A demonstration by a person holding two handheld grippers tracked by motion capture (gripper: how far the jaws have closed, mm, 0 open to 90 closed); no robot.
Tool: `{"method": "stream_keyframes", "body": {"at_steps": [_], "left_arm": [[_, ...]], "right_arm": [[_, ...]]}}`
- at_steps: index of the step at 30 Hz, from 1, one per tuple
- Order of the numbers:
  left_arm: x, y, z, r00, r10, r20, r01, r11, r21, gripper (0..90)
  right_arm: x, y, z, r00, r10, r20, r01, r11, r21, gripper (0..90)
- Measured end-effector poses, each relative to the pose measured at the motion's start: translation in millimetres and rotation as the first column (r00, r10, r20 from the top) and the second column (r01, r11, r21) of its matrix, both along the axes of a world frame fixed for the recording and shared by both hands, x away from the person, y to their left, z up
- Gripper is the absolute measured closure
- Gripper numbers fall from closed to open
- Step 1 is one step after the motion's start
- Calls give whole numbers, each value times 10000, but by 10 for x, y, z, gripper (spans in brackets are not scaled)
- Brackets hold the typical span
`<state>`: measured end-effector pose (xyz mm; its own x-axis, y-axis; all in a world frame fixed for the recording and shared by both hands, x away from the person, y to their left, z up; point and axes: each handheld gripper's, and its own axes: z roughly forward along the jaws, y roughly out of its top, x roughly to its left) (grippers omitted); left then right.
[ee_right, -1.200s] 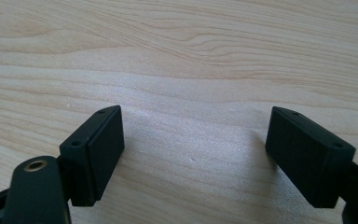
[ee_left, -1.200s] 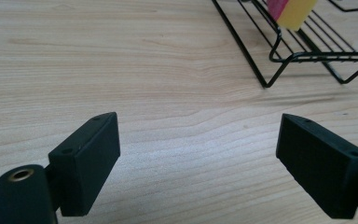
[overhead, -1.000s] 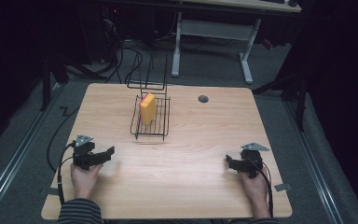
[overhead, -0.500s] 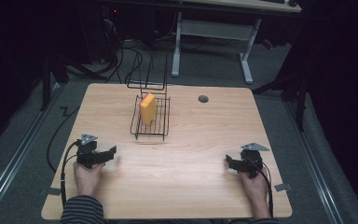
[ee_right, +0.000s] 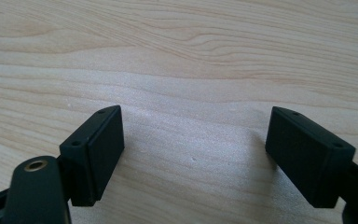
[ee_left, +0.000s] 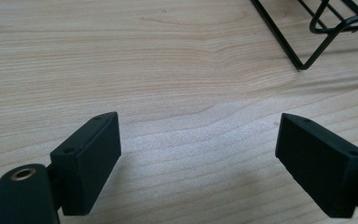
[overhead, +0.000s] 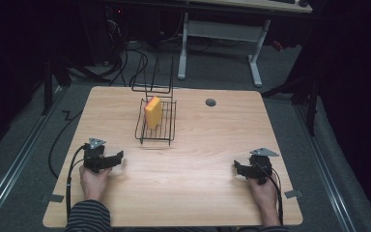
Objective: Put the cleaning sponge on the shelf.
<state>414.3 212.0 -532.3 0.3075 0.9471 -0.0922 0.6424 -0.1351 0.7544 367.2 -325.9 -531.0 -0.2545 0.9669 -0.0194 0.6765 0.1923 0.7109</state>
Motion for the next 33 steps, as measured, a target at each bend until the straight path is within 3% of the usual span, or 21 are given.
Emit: {"method": "stream_keyframes", "body": {"at_steps": [19, 24, 33], "left_arm": [[40, 3, -47, 9995, 232, -196, -228, 9995, 203, 150], [40, -68, -53, 9994, 285, -179, -267, 9953, 927, 160], [37, -77, -52, 9998, 104, -166, -88, 9955, 942, 157]], "right_arm": [[-1, 0, 1, 10000, 14, -13, -14, 10000, 0, 195], [-1, 0, 0, 10000, 30, 1, -30, 10000, -3, 195], [-2, 1, 0, 10000, 24, -13, -24, 10000, 9, 195]]}}
